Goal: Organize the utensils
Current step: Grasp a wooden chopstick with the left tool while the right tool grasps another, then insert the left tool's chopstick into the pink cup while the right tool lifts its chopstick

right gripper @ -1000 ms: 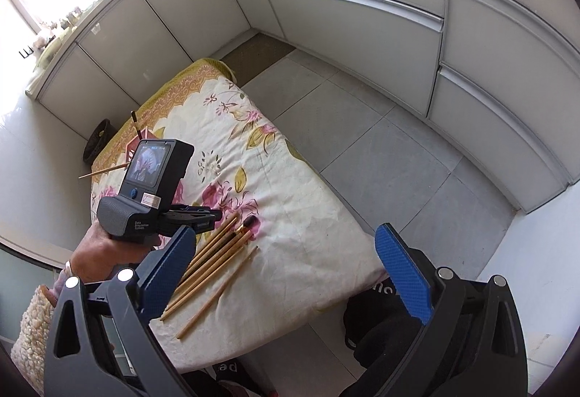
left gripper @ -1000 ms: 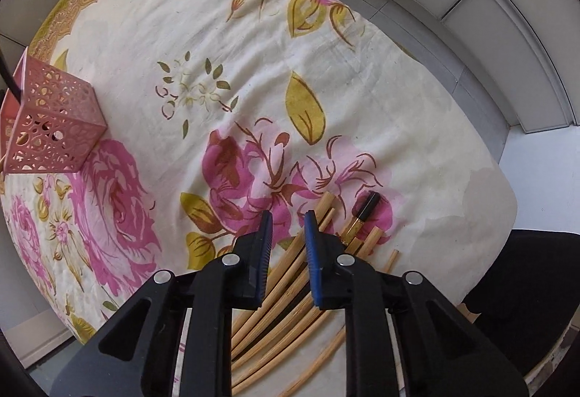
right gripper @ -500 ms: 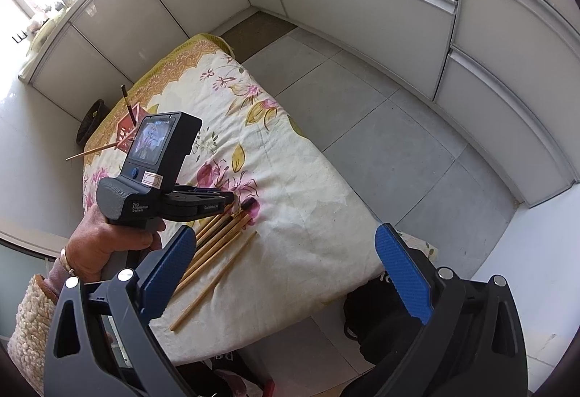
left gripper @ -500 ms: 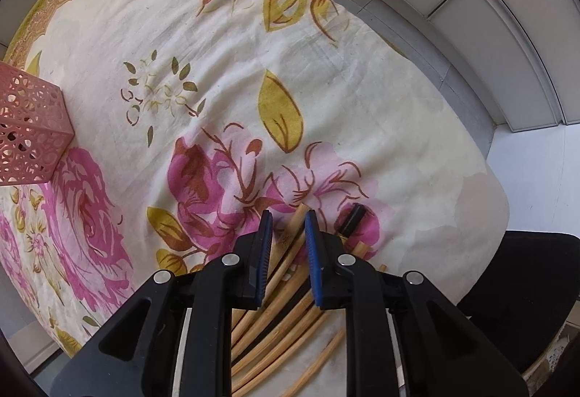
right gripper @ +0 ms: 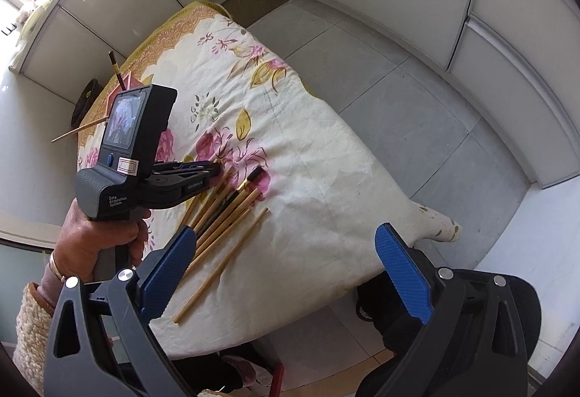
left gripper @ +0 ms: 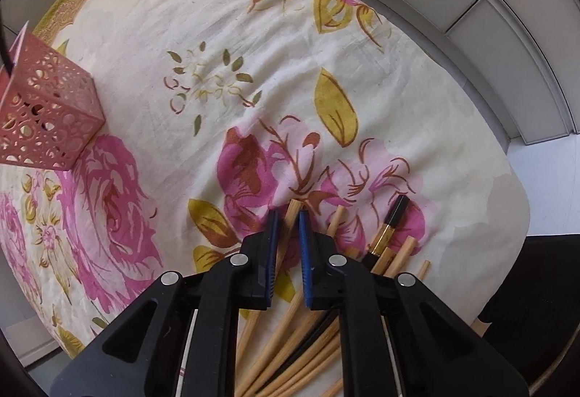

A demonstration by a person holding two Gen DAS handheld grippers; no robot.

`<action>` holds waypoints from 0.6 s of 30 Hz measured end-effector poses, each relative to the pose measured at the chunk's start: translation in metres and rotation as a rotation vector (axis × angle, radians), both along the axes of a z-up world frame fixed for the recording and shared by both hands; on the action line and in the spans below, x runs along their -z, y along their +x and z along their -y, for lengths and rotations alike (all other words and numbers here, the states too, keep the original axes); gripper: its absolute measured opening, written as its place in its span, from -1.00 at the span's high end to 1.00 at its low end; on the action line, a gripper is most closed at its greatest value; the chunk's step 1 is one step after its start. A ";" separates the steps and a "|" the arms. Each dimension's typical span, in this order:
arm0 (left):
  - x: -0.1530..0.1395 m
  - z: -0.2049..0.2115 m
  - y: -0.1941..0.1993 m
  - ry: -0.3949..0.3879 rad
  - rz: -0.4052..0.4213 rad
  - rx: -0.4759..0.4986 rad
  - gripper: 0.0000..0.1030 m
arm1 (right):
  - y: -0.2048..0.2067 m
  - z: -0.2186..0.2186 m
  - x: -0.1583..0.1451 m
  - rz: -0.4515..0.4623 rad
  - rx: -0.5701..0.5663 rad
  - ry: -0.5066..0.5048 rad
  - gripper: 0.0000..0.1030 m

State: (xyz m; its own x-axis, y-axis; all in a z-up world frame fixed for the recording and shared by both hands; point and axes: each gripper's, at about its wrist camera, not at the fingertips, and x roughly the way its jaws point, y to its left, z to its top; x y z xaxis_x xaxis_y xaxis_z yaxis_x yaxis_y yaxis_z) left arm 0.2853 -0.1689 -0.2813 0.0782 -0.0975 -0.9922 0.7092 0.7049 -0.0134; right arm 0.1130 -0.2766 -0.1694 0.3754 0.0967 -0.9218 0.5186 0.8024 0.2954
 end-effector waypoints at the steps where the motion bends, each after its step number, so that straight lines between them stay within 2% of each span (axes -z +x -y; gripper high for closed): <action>1: -0.003 -0.009 -0.002 -0.017 0.008 -0.014 0.82 | 0.002 -0.002 0.005 -0.011 0.004 0.017 -0.87; 6: -0.048 -0.054 -0.013 -0.116 0.097 -0.064 0.85 | 0.019 -0.016 0.032 -0.072 0.012 0.078 -0.82; 8: -0.071 -0.079 -0.019 -0.164 0.140 -0.094 0.86 | 0.027 -0.023 0.045 -0.099 0.021 0.135 -0.50; 12: -0.114 -0.126 -0.024 -0.240 0.229 -0.164 0.88 | 0.039 -0.029 0.081 -0.184 0.087 0.325 0.04; 14: -0.134 -0.145 -0.030 -0.277 0.267 -0.188 0.88 | 0.040 -0.030 0.094 -0.216 0.142 0.371 0.15; 18: -0.165 -0.166 -0.037 -0.354 0.325 -0.209 0.88 | 0.042 -0.029 0.103 -0.252 0.216 0.355 0.32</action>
State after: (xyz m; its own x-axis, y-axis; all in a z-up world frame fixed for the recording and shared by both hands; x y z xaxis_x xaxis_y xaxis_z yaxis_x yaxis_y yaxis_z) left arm 0.2482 -0.0026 -0.1159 0.4300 -0.3722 -0.8225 0.5614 0.8237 -0.0792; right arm 0.1546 -0.2476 -0.2722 0.1912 0.3661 -0.9107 0.7527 0.5408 0.3755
